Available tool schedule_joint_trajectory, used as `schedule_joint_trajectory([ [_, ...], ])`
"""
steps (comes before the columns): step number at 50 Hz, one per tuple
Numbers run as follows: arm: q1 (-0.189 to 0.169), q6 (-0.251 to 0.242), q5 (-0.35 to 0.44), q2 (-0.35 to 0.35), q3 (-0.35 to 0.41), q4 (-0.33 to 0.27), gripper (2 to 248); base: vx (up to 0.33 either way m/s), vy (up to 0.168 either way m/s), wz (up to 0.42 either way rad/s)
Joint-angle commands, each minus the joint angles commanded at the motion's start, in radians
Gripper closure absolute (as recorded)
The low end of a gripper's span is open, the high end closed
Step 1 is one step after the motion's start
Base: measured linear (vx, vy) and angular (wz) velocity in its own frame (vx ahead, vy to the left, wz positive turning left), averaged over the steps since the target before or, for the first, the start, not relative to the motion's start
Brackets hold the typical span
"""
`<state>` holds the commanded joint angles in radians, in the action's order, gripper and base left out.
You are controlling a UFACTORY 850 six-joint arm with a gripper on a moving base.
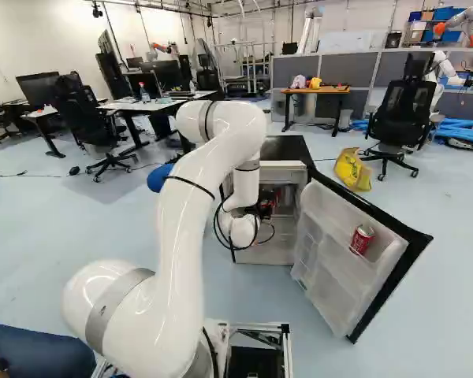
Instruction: Grab a drink from the fridge
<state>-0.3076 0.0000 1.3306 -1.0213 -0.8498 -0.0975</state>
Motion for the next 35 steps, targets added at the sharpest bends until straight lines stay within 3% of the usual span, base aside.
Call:
schedule_joint_trajectory([
  [35, 0.003, 0.000, -0.099, 0.211, 0.246, 0.000, 154, 0.000, 0.000, 0.000],
])
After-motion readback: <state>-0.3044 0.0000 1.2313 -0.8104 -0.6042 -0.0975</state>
